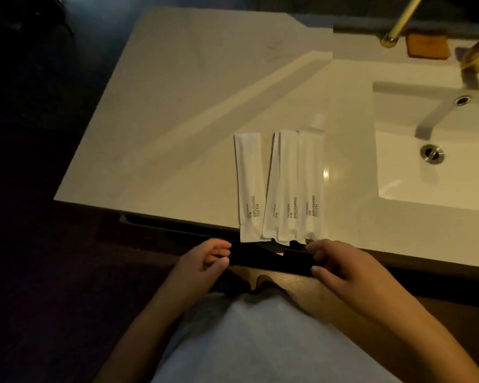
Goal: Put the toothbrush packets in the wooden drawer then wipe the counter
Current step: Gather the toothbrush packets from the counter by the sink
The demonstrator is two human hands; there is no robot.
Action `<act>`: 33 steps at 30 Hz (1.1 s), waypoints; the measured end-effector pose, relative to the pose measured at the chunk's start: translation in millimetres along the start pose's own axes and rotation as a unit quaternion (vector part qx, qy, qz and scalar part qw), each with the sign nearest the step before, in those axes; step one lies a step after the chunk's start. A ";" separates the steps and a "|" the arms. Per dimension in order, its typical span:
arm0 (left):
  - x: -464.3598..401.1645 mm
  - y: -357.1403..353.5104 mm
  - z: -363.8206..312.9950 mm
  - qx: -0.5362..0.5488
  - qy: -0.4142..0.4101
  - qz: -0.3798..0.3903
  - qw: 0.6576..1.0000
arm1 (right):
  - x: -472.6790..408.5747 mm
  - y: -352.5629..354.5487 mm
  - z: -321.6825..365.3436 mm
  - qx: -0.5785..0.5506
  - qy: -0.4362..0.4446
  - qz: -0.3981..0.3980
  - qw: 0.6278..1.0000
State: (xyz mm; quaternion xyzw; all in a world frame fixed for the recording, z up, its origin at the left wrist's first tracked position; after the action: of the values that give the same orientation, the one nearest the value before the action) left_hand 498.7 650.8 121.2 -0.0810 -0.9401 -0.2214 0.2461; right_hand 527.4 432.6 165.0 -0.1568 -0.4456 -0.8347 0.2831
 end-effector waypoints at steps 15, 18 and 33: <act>-111.1 35.0 -87.6 -0.424 -0.008 -0.116 0.898 | -97.1 52.3 12.1 0.136 -0.119 -0.195 0.964; -114.0 27.6 -86.4 -0.382 -0.016 -0.112 0.917 | -102.5 44.5 14.8 0.146 -0.128 -0.203 0.960; -114.3 -22.6 -81.1 -0.039 0.001 0.007 0.999 | -88.8 44.5 10.9 -0.091 -0.122 -0.234 0.960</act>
State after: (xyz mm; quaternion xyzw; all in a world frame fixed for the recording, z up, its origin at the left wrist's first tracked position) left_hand 626.4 588.8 119.0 -0.0966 -0.9299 -0.2564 0.2454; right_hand 625.0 451.5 154.6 -0.1734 -0.4234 -0.8892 0.0077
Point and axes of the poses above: each hand's wrist, its own x-axis away from the middle knuckle, its own y-axis out of the back of the hand, z = x × y, the point moved 10 cm from there along -x, towards the middle knuckle, and after that the axes turned 1 degree about -y, right-handed, at the moved point
